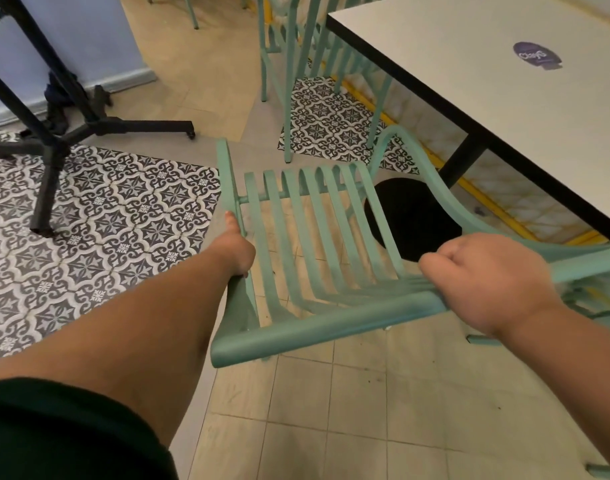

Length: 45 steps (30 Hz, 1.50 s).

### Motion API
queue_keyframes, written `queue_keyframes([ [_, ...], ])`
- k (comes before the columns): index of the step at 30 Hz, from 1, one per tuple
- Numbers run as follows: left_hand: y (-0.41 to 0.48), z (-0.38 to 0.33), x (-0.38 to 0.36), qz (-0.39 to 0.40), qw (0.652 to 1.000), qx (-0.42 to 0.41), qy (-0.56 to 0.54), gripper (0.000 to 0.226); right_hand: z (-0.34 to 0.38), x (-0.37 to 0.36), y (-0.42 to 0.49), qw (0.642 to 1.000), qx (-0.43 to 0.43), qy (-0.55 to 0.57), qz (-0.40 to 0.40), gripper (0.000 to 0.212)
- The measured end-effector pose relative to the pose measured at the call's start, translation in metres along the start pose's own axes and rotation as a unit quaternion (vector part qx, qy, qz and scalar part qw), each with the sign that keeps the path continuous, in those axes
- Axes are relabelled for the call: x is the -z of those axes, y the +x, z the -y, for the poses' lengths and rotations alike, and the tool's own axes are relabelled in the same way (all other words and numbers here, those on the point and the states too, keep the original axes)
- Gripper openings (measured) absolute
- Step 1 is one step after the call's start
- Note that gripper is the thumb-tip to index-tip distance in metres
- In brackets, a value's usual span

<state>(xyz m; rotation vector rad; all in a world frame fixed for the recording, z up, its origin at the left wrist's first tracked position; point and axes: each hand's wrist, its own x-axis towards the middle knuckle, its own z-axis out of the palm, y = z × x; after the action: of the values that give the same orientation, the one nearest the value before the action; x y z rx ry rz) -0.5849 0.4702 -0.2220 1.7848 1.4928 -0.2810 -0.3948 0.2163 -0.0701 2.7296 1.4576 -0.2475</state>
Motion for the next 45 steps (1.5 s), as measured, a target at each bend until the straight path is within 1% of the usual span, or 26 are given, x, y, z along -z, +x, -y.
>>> queue_keyframes([
  [3,0.007,0.002,0.005,0.008,1.0,-0.009,-0.013,0.102,0.002,-0.001,0.005,1.0,0.014,-0.004,-0.001,0.046],
  [5,0.0,0.0,0.009,0.015,1.0,-0.01,-0.007,0.099,0.002,-0.002,0.006,1.0,0.015,-0.004,-0.002,0.045],
  [8,-0.029,-0.004,0.014,0.036,0.997,-0.03,0.068,0.078,-0.001,-0.002,0.008,0.999,0.027,-0.017,-0.005,0.049],
  [10,-0.067,-0.009,0.033,0.058,0.99,-0.081,0.097,0.064,-0.002,-0.004,0.009,0.999,0.028,-0.028,-0.002,0.051],
  [11,-0.091,-0.013,0.047,0.053,0.99,-0.106,0.072,0.059,-0.002,-0.004,0.009,1.0,0.018,-0.025,-0.002,0.049],
  [13,-0.143,-0.02,0.069,0.005,0.99,-0.139,-0.025,0.051,-0.002,-0.003,0.009,1.0,-0.007,0.006,-0.005,0.043],
  [14,-0.173,-0.026,0.075,-0.019,0.986,-0.158,-0.049,0.046,-0.002,-0.002,0.009,1.0,-0.013,0.016,-0.005,0.043],
  [15,-0.202,-0.032,0.075,-0.027,0.983,-0.174,-0.045,0.041,-0.001,-0.002,0.008,1.0,-0.014,0.019,-0.006,0.043],
  [17,-0.247,-0.044,0.057,-0.02,0.981,-0.193,0.023,0.039,-0.001,-0.001,0.008,1.0,-0.009,0.024,-0.013,0.044],
  [19,-0.265,-0.057,0.024,-0.046,0.964,-0.218,0.145,0.048,-0.002,-0.002,0.005,0.998,0.006,0.043,-0.04,0.045],
  [21,-0.262,-0.065,-0.005,-0.098,0.928,-0.24,0.269,0.054,-0.007,-0.003,0.0,0.993,0.033,0.076,-0.078,0.05],
  [22,-0.257,-0.068,-0.012,-0.119,0.915,-0.241,0.301,0.056,-0.01,-0.003,-0.002,0.99,0.049,0.1,-0.092,0.055],
  [24,-0.248,-0.068,-0.016,-0.118,0.911,-0.23,0.32,0.057,-0.018,-0.001,-0.007,0.983,0.093,0.132,-0.09,0.061],
  [26,-0.236,-0.071,-0.013,-0.081,0.919,-0.208,0.323,0.056,-0.034,0.003,-0.009,0.982,0.14,0.111,-0.061,0.062],
  [27,-0.231,-0.074,-0.012,-0.067,0.925,-0.2,0.316,0.054,-0.047,0.005,-0.008,0.984,0.148,0.085,-0.046,0.064],
  [29,-0.225,-0.08,-0.014,-0.066,0.933,-0.193,0.297,0.048,-0.077,0.015,-0.004,0.993,0.114,0.034,-0.019,0.078],
  [31,-0.224,-0.083,-0.023,-0.09,0.934,-0.199,0.284,0.047,-0.103,0.023,0.0,0.998,0.059,-0.008,0.008,0.097],
  [32,-0.223,-0.083,-0.027,-0.104,0.931,-0.209,0.28,0.046,-0.11,0.024,0.002,0.998,0.049,-0.029,0.024,0.105],
  [34,-0.223,-0.081,-0.029,-0.118,0.924,-0.227,0.284,0.041,-0.11,0.022,0.005,0.995,0.049,-0.072,0.047,0.112],
  [37,-0.22,-0.078,-0.023,-0.111,0.913,-0.253,0.301,0.025,-0.102,0.02,0.004,0.993,0.034,-0.106,0.047,0.117],
  [39,-0.218,-0.075,-0.02,-0.112,0.905,-0.266,0.314,0.018,-0.098,0.02,0.001,0.994,0.023,-0.102,0.044,0.119],
  [42,-0.216,-0.069,-0.011,-0.125,0.901,-0.263,0.322,0.018,-0.088,0.02,-0.007,0.995,0.015,-0.087,0.036,0.118],
  [45,-0.214,-0.061,0.0,-0.128,0.898,-0.259,0.332,0.021,-0.074,0.018,-0.017,0.996,0.005,-0.087,0.033,0.108],
])
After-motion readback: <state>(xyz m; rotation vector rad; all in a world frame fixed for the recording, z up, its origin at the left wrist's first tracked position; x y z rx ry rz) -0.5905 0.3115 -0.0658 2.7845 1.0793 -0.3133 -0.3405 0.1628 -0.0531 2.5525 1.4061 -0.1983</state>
